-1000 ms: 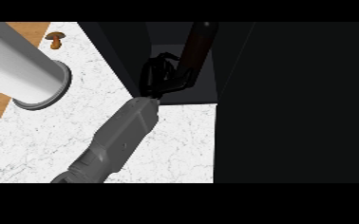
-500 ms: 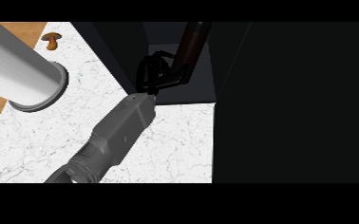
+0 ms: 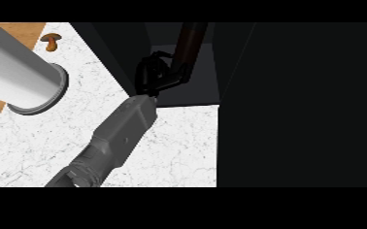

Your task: Pick up the wine, place it into the cabinet and close the cabinet

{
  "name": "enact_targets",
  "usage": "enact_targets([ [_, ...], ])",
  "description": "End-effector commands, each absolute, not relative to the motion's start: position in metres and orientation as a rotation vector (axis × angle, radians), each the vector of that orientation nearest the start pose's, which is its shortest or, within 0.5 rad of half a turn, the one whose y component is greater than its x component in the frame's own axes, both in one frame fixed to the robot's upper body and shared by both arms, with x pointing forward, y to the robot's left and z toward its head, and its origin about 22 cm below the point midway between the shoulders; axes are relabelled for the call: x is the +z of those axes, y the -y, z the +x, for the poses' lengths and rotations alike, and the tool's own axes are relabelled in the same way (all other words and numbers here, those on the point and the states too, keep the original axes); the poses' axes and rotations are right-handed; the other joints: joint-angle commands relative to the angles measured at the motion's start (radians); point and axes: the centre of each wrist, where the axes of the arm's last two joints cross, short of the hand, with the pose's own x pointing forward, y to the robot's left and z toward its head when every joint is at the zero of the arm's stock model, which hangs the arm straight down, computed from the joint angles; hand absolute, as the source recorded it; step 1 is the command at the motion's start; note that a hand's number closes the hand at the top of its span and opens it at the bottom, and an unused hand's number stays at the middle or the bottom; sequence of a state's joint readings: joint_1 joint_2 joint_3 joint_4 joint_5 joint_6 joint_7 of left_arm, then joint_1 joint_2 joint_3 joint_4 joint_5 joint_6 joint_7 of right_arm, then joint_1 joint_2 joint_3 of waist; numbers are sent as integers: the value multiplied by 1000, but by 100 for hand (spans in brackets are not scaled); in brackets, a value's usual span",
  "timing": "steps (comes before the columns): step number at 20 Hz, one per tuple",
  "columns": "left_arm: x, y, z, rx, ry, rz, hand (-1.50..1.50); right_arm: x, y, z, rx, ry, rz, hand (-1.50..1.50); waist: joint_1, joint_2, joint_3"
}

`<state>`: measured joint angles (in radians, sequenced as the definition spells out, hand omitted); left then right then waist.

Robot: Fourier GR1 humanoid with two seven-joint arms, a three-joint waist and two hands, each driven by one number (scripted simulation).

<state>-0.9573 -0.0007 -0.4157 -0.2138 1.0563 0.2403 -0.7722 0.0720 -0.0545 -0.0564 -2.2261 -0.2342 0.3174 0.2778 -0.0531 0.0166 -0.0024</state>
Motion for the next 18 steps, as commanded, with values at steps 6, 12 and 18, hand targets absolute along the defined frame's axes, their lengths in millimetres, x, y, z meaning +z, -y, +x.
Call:
enact_targets([
  [6,-29,-117,396,342,1814,-96,-150,134,243,193,266,1895,235,-150,29,-7,2],
  [12,-31,-114,391,328,1869,-125,-150,148,241,178,237,1907,221,-150,41,-15,2],
  [18,-31,-109,378,270,1867,-152,-150,152,247,172,245,1898,208,-150,72,-28,3],
])
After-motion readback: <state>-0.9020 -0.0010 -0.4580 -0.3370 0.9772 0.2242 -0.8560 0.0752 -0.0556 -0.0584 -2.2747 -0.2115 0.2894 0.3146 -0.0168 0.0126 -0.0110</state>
